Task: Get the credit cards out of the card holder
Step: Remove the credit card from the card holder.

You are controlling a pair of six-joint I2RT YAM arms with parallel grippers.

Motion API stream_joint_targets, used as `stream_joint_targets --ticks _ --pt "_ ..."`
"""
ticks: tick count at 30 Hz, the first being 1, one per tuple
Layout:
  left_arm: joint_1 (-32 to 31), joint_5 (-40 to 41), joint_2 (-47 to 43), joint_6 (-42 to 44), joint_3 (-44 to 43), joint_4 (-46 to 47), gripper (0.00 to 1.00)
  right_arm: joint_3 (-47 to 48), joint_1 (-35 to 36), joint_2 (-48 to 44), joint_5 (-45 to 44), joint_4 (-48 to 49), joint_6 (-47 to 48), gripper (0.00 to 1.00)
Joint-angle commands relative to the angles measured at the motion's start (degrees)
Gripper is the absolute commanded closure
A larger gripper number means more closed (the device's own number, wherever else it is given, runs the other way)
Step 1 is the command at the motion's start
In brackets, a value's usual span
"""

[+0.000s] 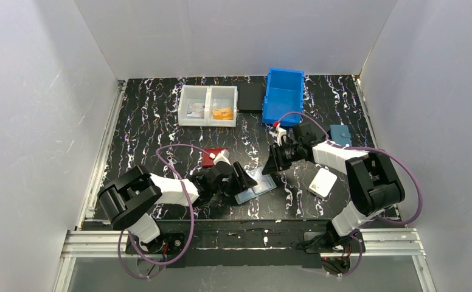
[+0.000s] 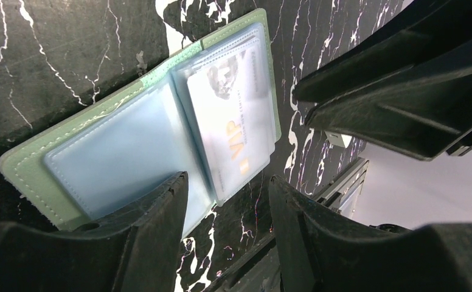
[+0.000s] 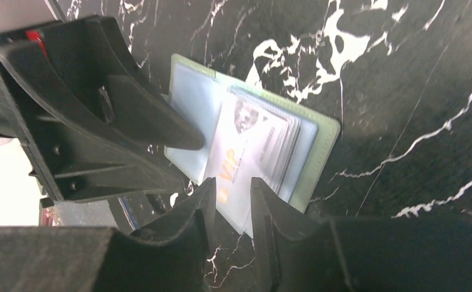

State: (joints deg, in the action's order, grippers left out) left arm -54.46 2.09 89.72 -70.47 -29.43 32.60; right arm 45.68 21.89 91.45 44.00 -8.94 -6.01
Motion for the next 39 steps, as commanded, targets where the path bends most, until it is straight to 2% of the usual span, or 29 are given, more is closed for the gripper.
stream_joint_targets --ticks 1,7,12,24,39 --pt "0.39 0.18 0.22 1.32 -1.89 -1.88 0.51 1.60 0.05 0.15 2.21 1.65 -0.97 0.64" --pt "0.39 1.06 0.72 1.10 -2.06 -2.46 0.52 -1.57 -0.02 0.07 2.63 6.19 -3.84 0.62" --pt "0.38 0.79 1.83 1.38 -2.66 -2.56 0.53 -0.17 -0.02 3.60 3.77 4.12 -2.96 0.62" --pt "0.40 1.46 3.60 1.39 -2.75 -2.54 0.57 -0.29 0.00 4.35 1.34 3.30 -2.70 0.61" --pt "1.03 1.86 5.55 -0.88 -0.45 -2.04 0.59 0.19 0.05 9.30 3.39 2.19 -3.85 0.61"
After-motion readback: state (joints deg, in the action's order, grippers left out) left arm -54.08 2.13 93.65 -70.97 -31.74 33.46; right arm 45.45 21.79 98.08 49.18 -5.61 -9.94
